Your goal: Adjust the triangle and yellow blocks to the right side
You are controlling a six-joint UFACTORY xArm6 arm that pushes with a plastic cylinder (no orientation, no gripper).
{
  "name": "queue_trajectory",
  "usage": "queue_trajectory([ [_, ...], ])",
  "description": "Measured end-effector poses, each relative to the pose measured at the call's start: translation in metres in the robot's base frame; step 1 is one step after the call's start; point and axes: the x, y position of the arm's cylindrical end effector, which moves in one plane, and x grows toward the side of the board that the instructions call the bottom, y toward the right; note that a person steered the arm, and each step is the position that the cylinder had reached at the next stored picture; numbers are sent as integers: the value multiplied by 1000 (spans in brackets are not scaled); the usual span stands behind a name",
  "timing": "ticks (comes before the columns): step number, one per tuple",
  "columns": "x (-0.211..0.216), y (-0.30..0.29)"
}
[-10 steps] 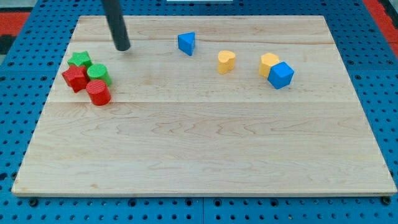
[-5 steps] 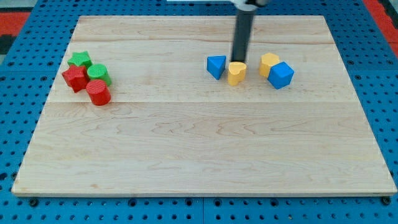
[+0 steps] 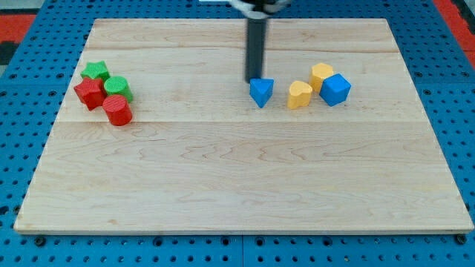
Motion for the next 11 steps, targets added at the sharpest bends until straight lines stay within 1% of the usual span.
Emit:
queue_trajectory([
  [1, 27, -24],
  [2, 58, 51],
  [3, 58, 87],
  [4, 48, 94],
  [5, 68, 92],
  [6, 97, 32],
  [7, 65, 5],
  [8, 33, 16],
  [9, 33, 54],
  [10, 33, 115],
  [11, 33, 95],
])
